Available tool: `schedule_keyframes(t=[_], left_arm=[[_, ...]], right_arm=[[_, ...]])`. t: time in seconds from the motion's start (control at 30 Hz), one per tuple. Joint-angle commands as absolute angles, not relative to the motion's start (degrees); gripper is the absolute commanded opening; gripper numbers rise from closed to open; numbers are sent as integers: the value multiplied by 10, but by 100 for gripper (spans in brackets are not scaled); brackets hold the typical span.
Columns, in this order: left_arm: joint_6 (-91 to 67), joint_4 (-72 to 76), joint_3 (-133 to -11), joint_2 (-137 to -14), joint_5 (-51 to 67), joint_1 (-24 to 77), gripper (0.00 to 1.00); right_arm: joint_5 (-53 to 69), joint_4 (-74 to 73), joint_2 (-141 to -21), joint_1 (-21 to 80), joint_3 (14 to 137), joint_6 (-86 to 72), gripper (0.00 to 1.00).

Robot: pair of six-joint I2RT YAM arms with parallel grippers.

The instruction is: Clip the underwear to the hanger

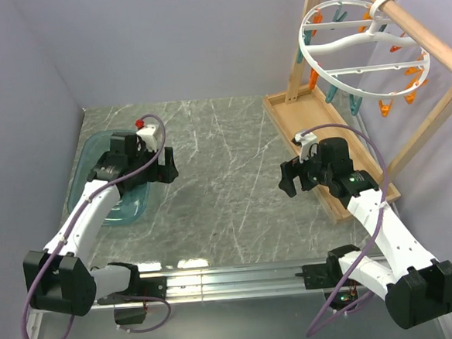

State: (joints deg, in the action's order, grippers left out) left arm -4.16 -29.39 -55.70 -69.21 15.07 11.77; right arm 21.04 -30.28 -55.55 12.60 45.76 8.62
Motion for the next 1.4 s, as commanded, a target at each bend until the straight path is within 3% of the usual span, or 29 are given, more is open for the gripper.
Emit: schedule_keyframes(t=[0.0, 0.2, 0.43, 0.63, 1.27, 1.37], left_arm=[[-53, -279, -612, -705, 122, 116, 99], [-53, -315, -688, -759, 98, 83, 100], [16, -393, -772, -826, 137, -89, 99], [90, -434, -804, -892, 138, -176, 99], [48, -286, -731, -1042, 165, -146, 99], [37, -269, -727, -1063, 135, -150, 94]], right_arm=[[210, -293, -548, 129, 463, 89, 100], [210, -294, -548, 129, 464, 91, 100], [209, -294, -541, 128, 459, 94, 100], [216, -287, -548, 129, 457, 92, 100], [210, -294, -567, 129, 467, 95, 100], [207, -296, -564, 129, 464, 97, 100]])
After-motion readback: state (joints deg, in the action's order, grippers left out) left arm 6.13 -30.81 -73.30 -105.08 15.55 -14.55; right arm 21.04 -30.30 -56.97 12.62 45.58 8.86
